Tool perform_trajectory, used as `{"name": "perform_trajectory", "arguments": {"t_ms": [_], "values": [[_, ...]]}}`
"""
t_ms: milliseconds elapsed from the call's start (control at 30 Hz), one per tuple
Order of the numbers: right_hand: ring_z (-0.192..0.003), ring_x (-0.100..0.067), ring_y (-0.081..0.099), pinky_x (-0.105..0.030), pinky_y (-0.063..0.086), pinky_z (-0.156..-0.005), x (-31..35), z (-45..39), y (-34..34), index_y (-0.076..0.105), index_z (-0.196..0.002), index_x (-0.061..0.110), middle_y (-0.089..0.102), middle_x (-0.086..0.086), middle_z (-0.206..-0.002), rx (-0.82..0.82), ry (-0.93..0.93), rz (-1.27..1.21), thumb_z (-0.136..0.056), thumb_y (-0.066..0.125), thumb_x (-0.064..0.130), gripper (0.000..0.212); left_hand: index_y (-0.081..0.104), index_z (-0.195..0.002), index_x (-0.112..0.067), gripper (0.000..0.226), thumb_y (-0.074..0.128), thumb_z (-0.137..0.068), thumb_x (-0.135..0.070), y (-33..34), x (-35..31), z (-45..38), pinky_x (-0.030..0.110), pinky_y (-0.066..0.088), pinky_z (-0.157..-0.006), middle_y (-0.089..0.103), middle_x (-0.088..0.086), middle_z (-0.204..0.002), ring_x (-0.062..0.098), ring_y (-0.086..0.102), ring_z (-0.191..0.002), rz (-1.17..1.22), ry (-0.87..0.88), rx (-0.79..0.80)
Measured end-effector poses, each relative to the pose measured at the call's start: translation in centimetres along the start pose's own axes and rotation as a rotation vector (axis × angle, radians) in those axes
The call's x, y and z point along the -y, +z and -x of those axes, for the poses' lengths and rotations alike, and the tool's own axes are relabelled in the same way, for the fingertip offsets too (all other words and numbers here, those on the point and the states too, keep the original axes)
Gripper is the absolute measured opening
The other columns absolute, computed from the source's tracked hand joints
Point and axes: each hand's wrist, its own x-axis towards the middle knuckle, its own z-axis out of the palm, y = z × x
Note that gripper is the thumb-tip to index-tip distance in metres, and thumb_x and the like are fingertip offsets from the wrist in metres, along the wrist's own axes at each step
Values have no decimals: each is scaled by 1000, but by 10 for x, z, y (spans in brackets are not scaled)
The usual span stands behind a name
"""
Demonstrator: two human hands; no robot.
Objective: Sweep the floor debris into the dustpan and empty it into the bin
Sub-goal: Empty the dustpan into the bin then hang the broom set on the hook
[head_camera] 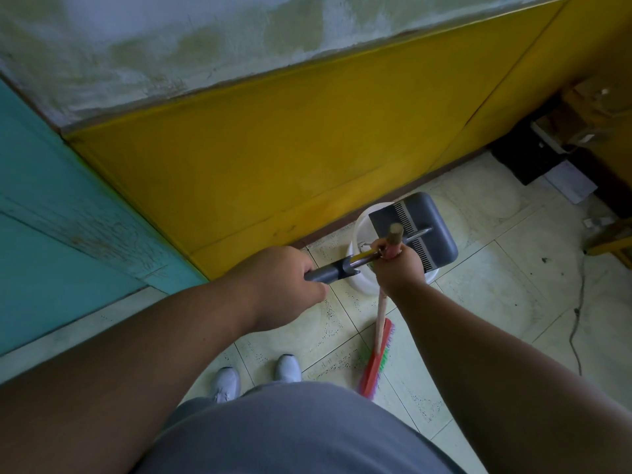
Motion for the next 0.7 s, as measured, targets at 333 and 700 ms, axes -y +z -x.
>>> {"name": "perform_trajectory", "arguments": {"t_ms": [333, 700], "values": [[-74, -16, 62, -30, 55, -66, 2, 3, -12, 60, -82, 25, 63, -1, -80, -41, 34, -111, -92, 56, 15, 15, 64, -88, -3, 30, 60, -90, -32, -3, 1, -4, 30, 34, -52, 48, 5, -62, 17, 39, -55, -13, 61, -43], [-80, -16, 64, -28, 55, -67, 12, 3, -20, 66, -95, 19, 65, -2, -88, -20, 52, -96, -91, 58, 15, 10, 61, -82, 2, 32, 61, -89, -30, -1, -1, 1, 31, 31, -51, 44, 5, -60, 18, 36, -53, 30, 90, -86]]}}
